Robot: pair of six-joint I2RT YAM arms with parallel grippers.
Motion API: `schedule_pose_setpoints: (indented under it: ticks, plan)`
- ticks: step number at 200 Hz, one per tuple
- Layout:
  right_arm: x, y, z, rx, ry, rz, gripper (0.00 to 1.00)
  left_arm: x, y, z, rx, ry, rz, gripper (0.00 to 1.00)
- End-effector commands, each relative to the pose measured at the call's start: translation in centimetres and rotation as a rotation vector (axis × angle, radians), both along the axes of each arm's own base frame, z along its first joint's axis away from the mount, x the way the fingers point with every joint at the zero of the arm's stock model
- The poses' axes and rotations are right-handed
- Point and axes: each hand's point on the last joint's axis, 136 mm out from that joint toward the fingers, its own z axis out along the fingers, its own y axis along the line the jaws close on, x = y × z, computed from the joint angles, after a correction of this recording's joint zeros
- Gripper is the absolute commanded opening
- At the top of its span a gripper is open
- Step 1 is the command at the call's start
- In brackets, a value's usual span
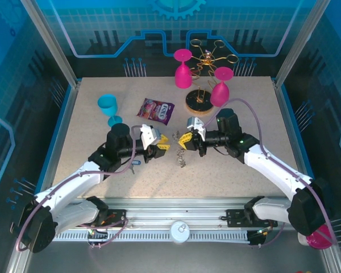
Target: Put the keys on the keyring
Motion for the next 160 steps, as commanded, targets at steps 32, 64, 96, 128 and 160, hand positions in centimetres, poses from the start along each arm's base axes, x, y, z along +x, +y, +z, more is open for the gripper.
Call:
schedule_pose_setpoints:
  ticks: [32,64,96,128,160]
  plan:
    - [-1.3,1.7,1.6,0.019,-0.092,0.128,0.00,-1.9,-0.9,0.2,-0.057,-0.076,-0.129,0.31]
    - [-1.6,2.2,1.4,0.017,-0.088,0.162,0.00,-1.8,-1.0,-0.4,-0.041,-0.063,-0.132,0.31]
    - [-2.0,2.6,1.4,0.008,-0.091,0.191,0.00,-1.2,-0.9,-0.7,-0.024,-0.065,-0.109,0.30]
    - [-2.2,2.9,1.5,0.007,-0.092,0.206,0.00,-1.2,-1.0,-0.8,-0.021,-0.051,-0.111,0.29]
    - [-2.5,3.5,1.4,0.004,-0.083,0.224,0.00,-1.2,-1.1,-0.9,-0.023,-0.048,-0.115,0.24]
